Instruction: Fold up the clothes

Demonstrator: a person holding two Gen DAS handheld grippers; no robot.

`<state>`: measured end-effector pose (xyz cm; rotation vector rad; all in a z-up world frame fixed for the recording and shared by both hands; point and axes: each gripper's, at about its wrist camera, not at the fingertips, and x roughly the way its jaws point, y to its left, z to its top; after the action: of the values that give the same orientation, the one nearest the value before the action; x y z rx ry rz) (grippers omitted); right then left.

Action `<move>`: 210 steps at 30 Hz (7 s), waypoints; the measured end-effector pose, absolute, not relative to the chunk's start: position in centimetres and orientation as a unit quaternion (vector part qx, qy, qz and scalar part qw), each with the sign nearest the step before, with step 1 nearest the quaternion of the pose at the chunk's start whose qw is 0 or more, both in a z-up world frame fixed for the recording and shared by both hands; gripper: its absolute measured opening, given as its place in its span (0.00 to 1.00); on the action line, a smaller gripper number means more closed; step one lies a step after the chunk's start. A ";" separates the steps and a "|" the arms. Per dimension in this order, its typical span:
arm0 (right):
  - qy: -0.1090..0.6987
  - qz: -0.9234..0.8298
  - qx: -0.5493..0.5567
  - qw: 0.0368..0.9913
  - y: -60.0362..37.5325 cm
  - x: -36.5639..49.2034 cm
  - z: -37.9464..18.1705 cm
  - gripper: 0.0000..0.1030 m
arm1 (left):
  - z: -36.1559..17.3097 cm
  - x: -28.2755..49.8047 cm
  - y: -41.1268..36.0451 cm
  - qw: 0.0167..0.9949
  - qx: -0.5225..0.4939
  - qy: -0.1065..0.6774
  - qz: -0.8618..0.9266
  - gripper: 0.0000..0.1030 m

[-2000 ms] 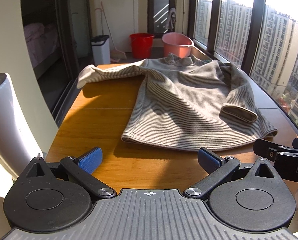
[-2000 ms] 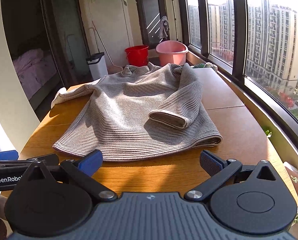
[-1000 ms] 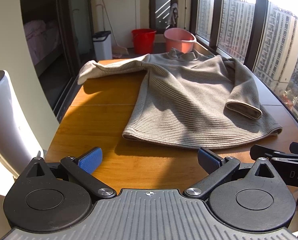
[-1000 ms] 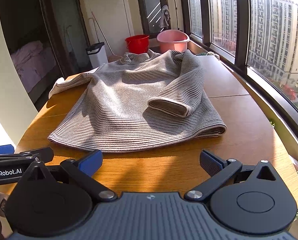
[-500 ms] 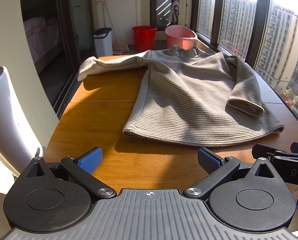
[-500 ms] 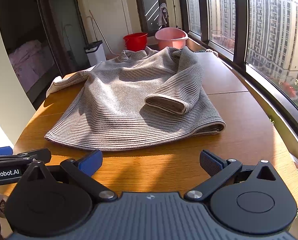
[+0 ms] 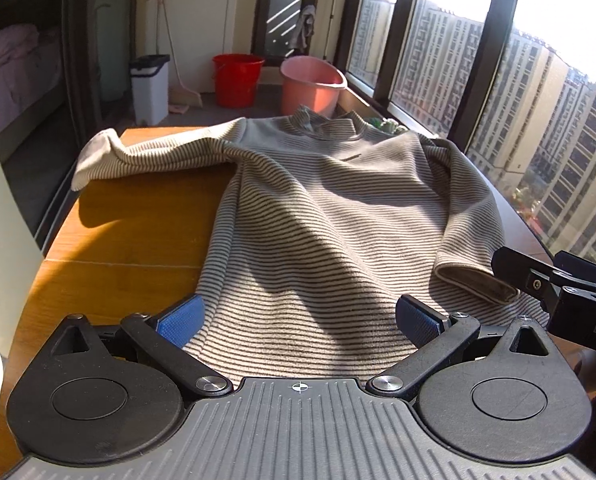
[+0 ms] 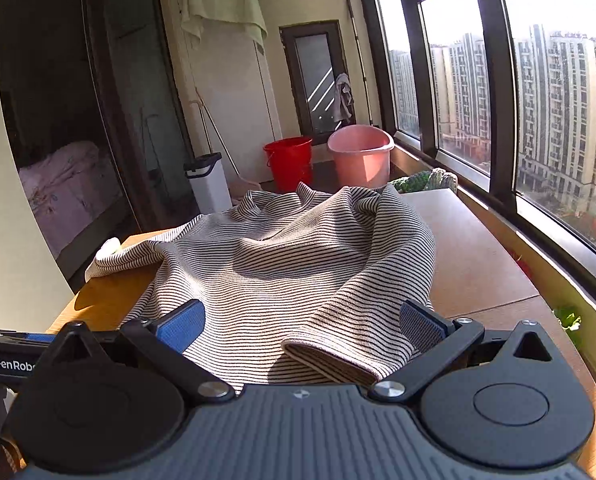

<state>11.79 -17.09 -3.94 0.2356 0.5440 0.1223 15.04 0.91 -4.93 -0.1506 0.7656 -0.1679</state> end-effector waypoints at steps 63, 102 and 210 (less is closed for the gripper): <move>0.321 0.152 0.184 0.916 -19.5 13.8 -8.7 1.00 | -10.5 19.5 -1.0 0.925 -0.084 0.330 -0.167 0.87; 0.273 0.194 0.264 0.904 -22.7 11.4 -10.0 1.00 | -7.8 33.9 13.4 0.913 -0.030 0.362 0.186 0.12; 0.278 0.075 -0.134 0.948 -20.0 21.8 -4.9 0.18 | -10.5 15.4 3.8 0.912 -0.113 0.339 -0.202 1.00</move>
<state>21.77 -20.00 -4.91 -0.2737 0.5661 0.1521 15.39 3.82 -10.54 -0.2331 0.6979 -0.4166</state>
